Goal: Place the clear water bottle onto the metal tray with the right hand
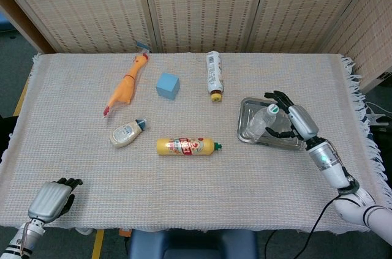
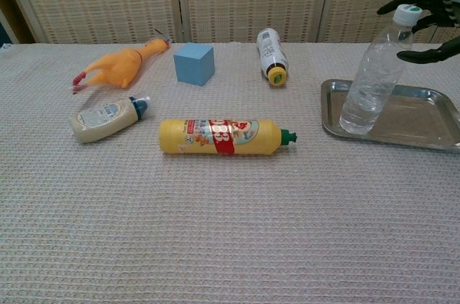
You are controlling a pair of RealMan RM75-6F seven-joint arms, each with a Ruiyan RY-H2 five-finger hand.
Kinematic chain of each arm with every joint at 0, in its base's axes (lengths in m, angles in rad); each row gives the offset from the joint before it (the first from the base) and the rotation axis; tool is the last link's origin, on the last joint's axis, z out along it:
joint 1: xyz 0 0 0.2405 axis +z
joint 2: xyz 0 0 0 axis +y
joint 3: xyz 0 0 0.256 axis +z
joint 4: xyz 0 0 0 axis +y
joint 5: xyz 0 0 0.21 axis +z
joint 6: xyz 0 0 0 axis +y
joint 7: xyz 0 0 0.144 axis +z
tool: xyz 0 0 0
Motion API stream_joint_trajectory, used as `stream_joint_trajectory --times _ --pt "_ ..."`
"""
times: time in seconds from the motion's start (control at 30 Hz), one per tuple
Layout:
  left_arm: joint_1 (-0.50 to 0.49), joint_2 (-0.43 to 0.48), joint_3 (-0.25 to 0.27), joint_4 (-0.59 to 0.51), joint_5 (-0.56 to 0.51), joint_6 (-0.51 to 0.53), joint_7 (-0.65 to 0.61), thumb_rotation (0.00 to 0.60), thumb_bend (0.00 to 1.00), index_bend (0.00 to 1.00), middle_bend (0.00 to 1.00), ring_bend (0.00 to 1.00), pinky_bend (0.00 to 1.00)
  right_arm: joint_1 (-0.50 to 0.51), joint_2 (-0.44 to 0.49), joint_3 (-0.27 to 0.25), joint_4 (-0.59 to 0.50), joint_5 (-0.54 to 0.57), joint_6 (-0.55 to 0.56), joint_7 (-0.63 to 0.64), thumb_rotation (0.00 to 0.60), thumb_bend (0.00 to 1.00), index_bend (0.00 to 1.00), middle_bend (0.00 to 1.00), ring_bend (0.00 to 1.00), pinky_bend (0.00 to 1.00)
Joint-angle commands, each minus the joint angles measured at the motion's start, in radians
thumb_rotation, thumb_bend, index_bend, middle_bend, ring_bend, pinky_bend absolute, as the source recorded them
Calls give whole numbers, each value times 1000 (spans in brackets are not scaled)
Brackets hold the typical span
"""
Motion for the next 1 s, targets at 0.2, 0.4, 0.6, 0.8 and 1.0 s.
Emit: stream_joint_trajectory --times 0.2,0.4,0.6,0.8,1.0 --pt "0 1 0 -1 0 1 -2 600 607 320 383 369 617 -39 64 -6 -106 -1 58 -110 600 30 0 2 0 141" --pt "1 5 2 -4 5 7 -9 600 607 320 383 369 616 -150 96 -10 -216 -11 246 -443 600 30 0 0 0 63" --pt "3 7 4 -5 9 12 -14 600 608 320 383 370 617 -287 71 -32 -281 -13 426 -829 600 1 0 0 0 0" --pt "3 10 5 -6 7 8 -20 600 608 320 384 370 617 -360 78 -69 -336 19 420 -912 600 0 0 0 0 0" --pt "-1 12 -2 -1 -8 0 -26 600 607 320 384 370 618 -376 73 -58 -357 45 391 -886 600 0 0 0 0 0"
